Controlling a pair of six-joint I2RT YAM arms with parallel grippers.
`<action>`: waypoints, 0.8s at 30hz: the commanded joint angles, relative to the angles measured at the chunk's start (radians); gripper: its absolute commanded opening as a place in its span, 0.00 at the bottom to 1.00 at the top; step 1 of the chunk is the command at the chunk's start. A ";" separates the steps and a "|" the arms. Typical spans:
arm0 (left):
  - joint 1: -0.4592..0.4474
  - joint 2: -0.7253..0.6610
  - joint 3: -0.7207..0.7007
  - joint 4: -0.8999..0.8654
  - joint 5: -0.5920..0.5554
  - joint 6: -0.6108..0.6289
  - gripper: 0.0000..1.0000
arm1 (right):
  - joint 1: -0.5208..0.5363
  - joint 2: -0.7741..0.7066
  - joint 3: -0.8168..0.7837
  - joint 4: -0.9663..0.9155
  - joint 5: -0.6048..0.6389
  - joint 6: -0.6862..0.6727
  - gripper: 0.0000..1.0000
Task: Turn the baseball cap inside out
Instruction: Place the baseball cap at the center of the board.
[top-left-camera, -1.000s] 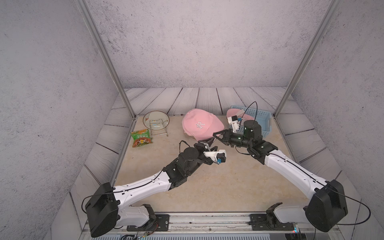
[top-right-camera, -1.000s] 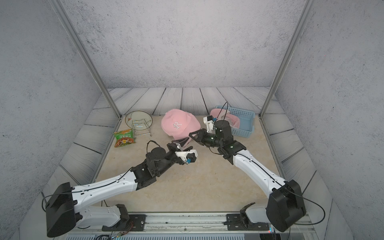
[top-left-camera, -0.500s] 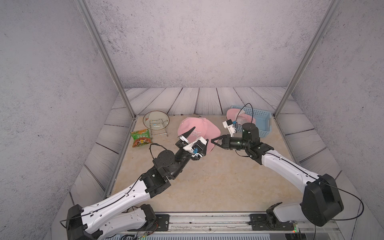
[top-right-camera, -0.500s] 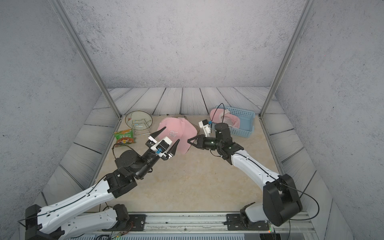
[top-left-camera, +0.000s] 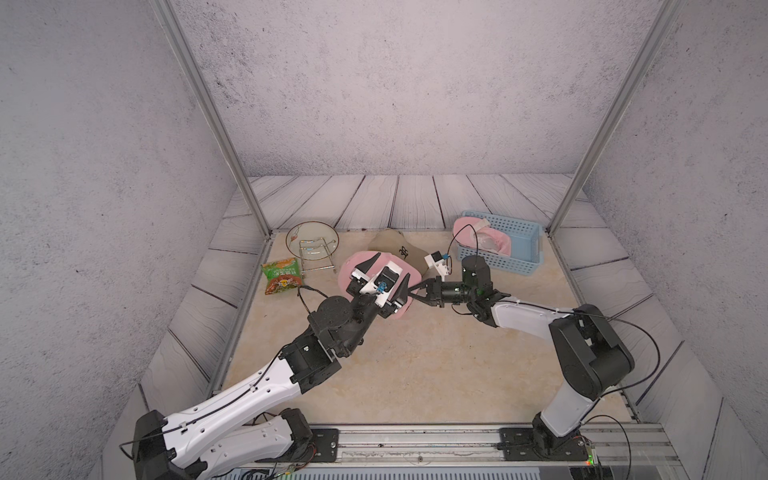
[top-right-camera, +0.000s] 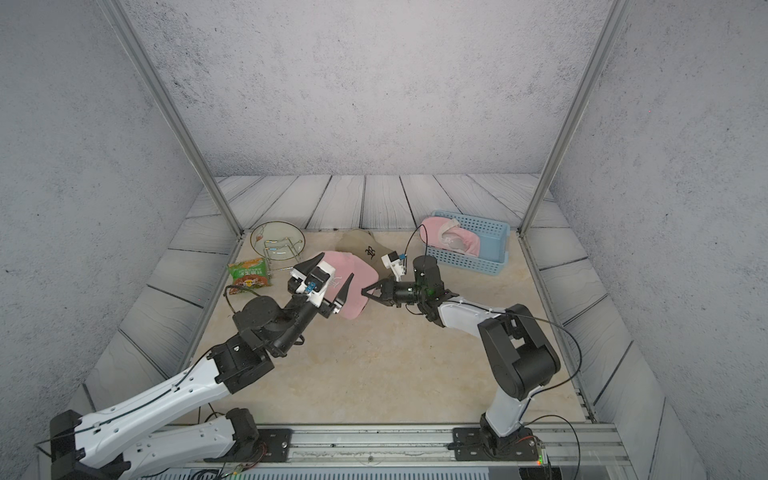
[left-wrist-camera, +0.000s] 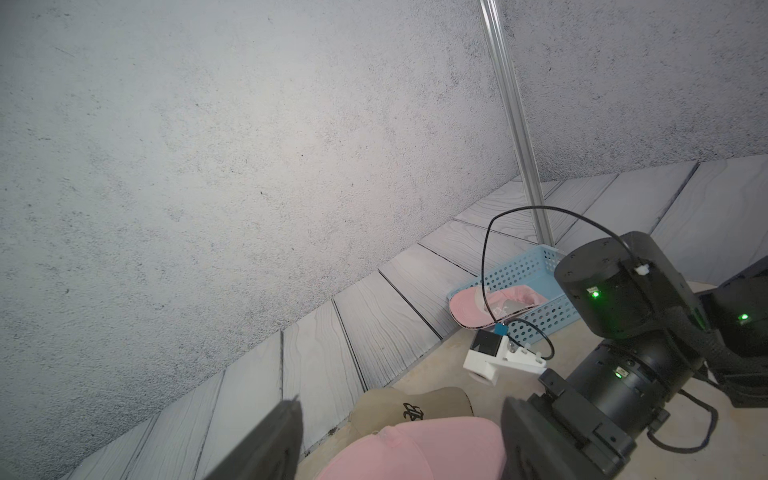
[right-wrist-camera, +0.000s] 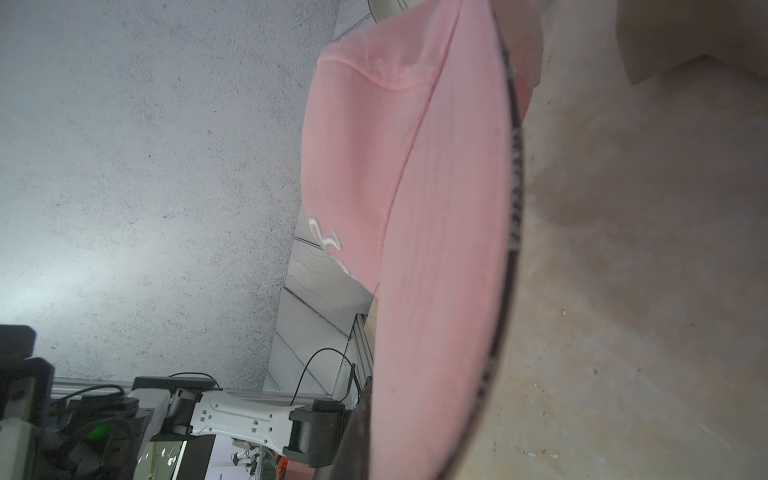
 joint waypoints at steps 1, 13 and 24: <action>0.009 0.007 0.030 -0.005 -0.015 -0.022 0.81 | 0.013 0.083 0.007 0.264 -0.050 0.130 0.00; 0.013 0.010 0.016 -0.016 0.007 -0.030 0.81 | 0.014 0.174 0.028 0.066 0.069 -0.040 0.00; 0.014 0.014 0.011 -0.024 0.001 -0.024 0.81 | 0.009 0.255 0.016 0.063 0.106 -0.053 0.05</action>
